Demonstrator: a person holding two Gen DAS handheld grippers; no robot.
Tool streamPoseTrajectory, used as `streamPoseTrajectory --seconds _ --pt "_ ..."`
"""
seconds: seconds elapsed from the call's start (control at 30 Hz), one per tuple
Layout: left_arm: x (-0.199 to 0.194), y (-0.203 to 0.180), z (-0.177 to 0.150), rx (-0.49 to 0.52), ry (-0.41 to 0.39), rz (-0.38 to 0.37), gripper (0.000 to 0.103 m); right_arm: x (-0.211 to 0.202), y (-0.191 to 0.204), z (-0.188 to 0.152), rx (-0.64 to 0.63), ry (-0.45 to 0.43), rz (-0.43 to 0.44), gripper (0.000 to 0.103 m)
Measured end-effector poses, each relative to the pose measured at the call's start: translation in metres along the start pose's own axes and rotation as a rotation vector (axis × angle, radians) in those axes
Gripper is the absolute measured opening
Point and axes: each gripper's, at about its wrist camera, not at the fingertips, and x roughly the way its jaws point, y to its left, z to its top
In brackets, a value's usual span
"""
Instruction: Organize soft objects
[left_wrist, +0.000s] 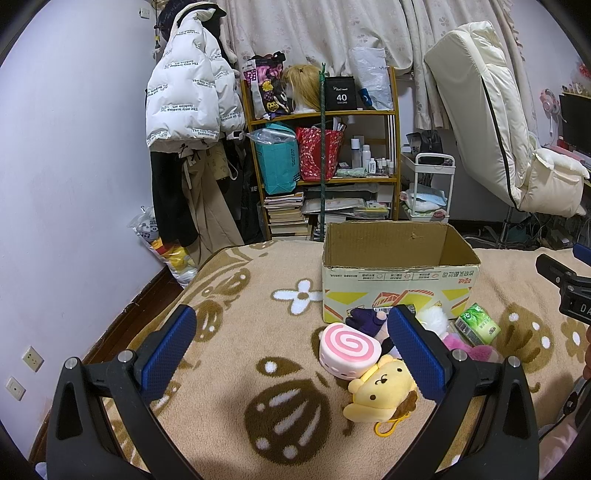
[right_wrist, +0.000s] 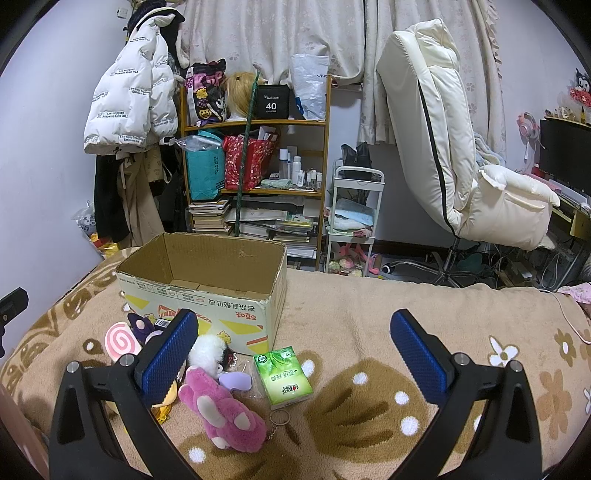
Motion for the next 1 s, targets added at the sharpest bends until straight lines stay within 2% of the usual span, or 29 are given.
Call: streamPoseTrajectory --seconds 0.47,0.8,1.0 --pt "0.009 0.009 -0.001 0.006 0.024 -0.004 0.102 0.003 0.001 0.0 0.003 0.013 0.0 0.103" --pt "0.031 -0.005 0.009 0.028 0.076 -0.017 0.102 0.036 -0.017 -0.004 0.114 0.116 0.043 0.103" --pt "0.055 -0.021 0.009 0.032 0.164 -0.045 0.102 0.059 -0.016 -0.008 0.137 0.2 0.063 0.103"
